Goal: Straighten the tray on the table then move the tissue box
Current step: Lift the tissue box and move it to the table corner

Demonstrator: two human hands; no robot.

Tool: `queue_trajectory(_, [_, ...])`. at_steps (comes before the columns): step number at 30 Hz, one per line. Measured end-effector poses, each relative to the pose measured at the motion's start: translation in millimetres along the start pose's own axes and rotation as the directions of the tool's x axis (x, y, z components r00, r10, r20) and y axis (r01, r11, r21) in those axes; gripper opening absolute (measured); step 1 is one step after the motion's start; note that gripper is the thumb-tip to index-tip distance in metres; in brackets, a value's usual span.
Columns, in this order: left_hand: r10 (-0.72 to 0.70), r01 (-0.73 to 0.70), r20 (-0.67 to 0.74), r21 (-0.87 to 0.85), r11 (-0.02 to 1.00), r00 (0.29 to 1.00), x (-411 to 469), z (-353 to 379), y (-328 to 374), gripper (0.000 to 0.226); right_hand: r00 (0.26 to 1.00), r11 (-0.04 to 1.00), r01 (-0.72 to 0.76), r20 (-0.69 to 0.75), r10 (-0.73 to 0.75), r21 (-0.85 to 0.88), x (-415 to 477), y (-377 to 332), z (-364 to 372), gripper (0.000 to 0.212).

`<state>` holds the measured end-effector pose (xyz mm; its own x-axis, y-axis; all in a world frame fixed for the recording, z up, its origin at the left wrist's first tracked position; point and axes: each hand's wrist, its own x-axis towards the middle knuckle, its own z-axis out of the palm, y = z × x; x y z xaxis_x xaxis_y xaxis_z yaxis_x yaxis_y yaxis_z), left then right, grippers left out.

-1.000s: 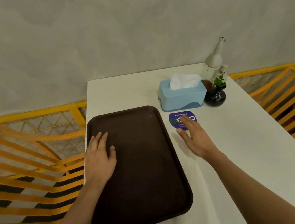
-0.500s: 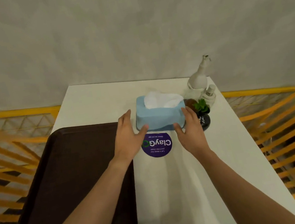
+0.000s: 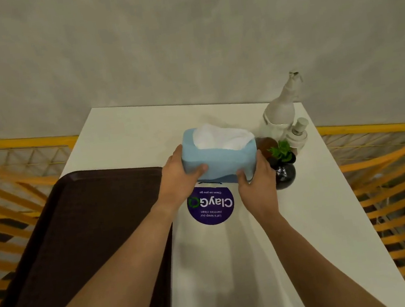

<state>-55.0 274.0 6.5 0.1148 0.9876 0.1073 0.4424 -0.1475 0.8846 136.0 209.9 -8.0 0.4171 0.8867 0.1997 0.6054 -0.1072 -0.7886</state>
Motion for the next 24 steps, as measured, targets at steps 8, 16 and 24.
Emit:
queue_trajectory(8, [-0.010, 0.009, 0.025, 0.071, 0.997, 1.000, 31.3, -18.3, -13.6, 0.060, 0.996, 0.998, -0.054, 0.073, 0.056, -0.025, 27.5, -8.7, 19.4, 0.063])
queue_trajectory(16, [-0.034, 0.031, 0.021, 0.129, 0.991, 0.999, 59.6, -49.0, -28.2, 0.062, 0.966, 0.997, -0.077, 0.247, 0.075, -0.003, 59.2, -28.1, 39.2, 0.056])
queue_trajectory(24, [-0.089, 0.084, 0.016, 0.181, 0.980, 0.996, 82.1, -109.3, -55.8, 0.064, 0.935, 0.998, -0.040, 0.350, 0.057, -0.055, 69.8, -66.2, 84.2, 0.059])
